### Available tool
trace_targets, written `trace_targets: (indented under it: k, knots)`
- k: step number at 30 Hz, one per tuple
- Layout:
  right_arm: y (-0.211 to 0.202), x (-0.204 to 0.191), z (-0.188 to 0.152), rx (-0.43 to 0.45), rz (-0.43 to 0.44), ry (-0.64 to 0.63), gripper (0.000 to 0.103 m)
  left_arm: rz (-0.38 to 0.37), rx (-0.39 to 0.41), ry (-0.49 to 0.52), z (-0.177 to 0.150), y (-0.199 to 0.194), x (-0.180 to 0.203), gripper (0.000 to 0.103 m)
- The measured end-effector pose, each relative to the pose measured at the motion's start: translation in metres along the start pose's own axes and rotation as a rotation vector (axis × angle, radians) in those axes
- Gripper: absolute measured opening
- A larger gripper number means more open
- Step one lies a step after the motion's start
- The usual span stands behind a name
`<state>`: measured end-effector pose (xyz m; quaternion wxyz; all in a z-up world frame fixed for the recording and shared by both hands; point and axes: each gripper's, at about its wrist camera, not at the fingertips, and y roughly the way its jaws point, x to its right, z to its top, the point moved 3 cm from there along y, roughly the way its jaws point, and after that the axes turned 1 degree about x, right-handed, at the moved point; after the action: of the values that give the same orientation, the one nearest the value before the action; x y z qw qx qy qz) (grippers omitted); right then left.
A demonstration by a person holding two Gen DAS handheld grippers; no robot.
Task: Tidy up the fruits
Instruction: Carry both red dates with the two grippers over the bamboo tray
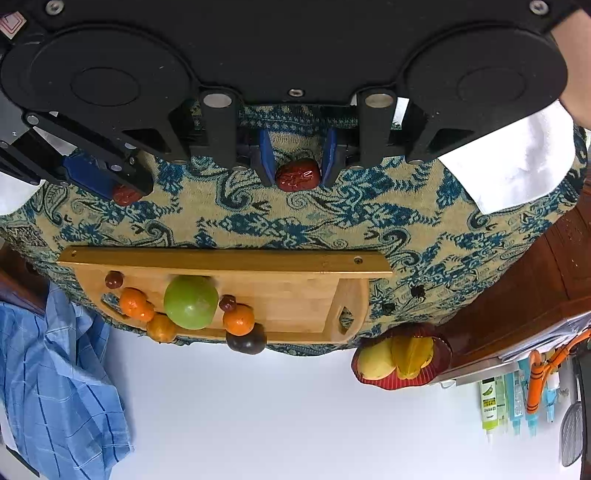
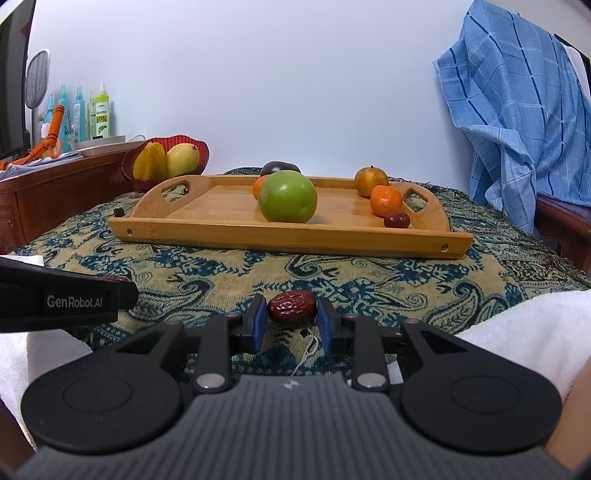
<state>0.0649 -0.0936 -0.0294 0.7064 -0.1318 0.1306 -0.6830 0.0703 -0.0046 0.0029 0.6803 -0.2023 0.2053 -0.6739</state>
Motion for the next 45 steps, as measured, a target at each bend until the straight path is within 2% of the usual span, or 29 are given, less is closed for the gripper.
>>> trace_targets:
  k: [27,34,41,45]
  knots:
    - [-0.016,0.004,0.019,0.072,0.031,0.0,0.034,-0.041,0.07,0.015,0.024,-0.027,-0.001,0.026]
    - [-0.008,0.018,0.046,0.101,0.044,0.035,0.034,-0.066,0.068,0.007,0.049,-0.02,-0.004,0.026]
    - [0.008,0.035,0.07,0.117,0.035,0.055,0.034,-0.131,0.123,0.106,0.08,-0.02,0.004,0.026]
    - [0.022,0.044,0.087,0.136,0.026,0.062,0.034,-0.178,0.118,0.099,0.097,-0.005,0.007,0.026]
